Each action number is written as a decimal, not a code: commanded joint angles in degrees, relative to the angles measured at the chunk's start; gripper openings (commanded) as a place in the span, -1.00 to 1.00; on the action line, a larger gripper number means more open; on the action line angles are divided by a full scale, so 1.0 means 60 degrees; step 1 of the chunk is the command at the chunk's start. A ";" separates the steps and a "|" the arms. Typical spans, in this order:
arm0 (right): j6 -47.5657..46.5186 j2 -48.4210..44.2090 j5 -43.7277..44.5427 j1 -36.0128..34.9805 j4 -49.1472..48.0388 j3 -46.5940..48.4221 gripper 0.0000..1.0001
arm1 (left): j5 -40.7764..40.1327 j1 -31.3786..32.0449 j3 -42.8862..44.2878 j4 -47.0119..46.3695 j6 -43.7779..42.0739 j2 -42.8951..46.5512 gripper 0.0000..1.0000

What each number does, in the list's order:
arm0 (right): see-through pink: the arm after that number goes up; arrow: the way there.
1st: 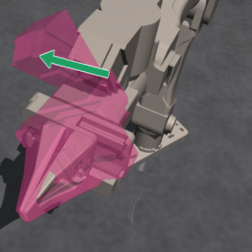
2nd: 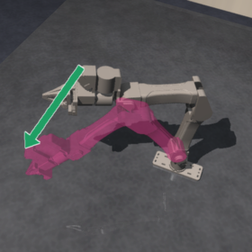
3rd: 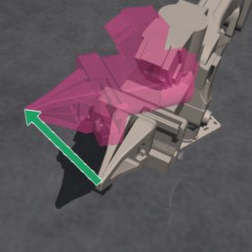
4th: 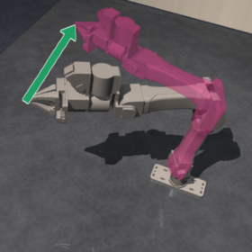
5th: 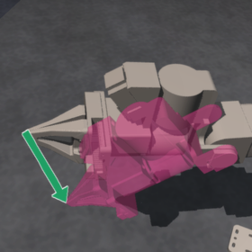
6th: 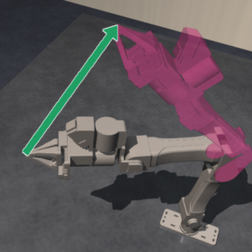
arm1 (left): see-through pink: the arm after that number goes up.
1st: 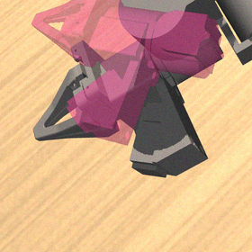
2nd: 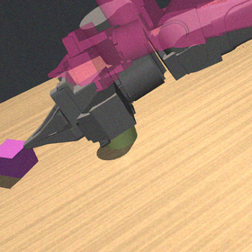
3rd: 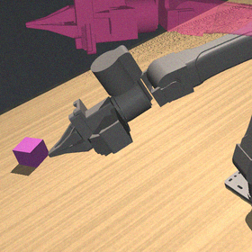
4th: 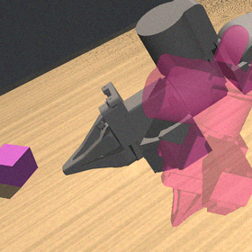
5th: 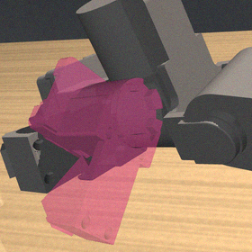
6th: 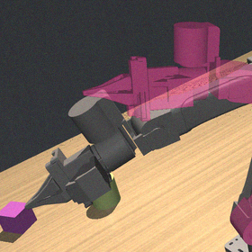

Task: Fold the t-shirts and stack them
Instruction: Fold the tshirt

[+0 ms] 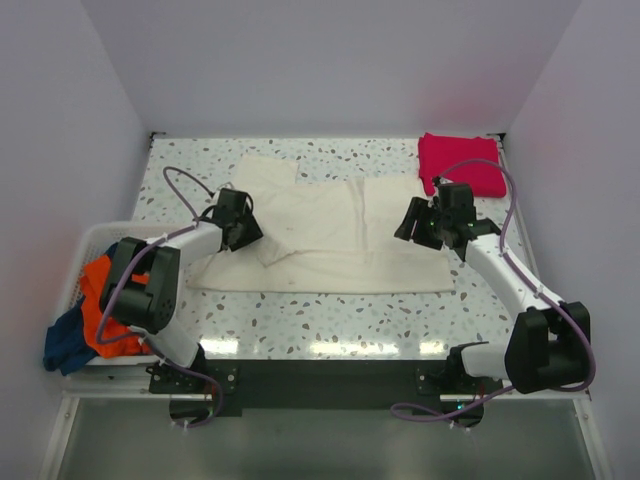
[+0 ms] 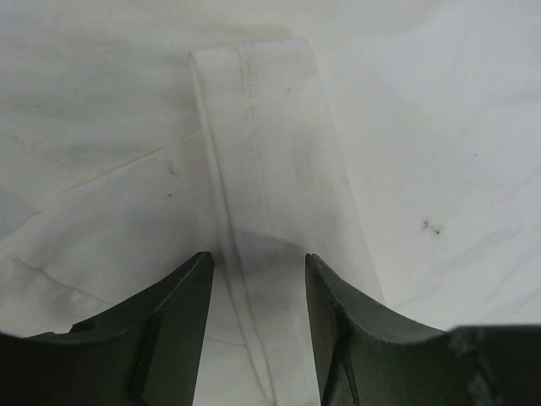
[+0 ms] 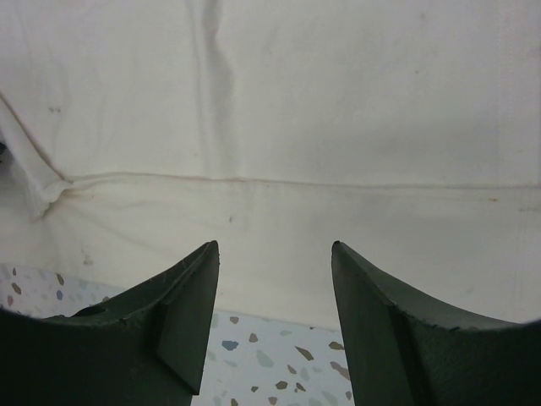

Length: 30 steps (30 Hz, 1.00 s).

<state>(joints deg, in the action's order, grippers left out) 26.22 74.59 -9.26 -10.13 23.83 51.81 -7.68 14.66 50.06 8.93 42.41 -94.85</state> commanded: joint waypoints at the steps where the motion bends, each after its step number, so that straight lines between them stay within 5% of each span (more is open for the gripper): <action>1: -0.0194 -0.0302 -0.0171 -0.0040 -0.0223 0.0198 0.18 | -0.0112 0.0033 0.0489 -0.0199 -0.0096 -0.0144 0.05; 10: -0.0180 -0.0302 -0.0171 -0.0040 -0.0208 0.0227 0.18 | 0.0577 0.0062 0.0753 -0.0887 -0.0184 -0.0481 -0.22; 22: -0.0180 -0.0229 -0.0069 -0.0040 -0.0193 0.0242 0.18 | 0.1177 0.0062 0.1338 -0.1327 0.0006 -0.0949 -0.98; 30: -0.0195 -0.0141 0.0166 -0.0026 -0.0208 0.0256 0.18 | 0.1631 0.0062 0.2246 -0.1342 0.0358 -0.1491 -1.00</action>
<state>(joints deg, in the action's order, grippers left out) 25.85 74.46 -9.56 -10.13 23.83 51.81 0.08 14.72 59.99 3.88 43.07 -102.87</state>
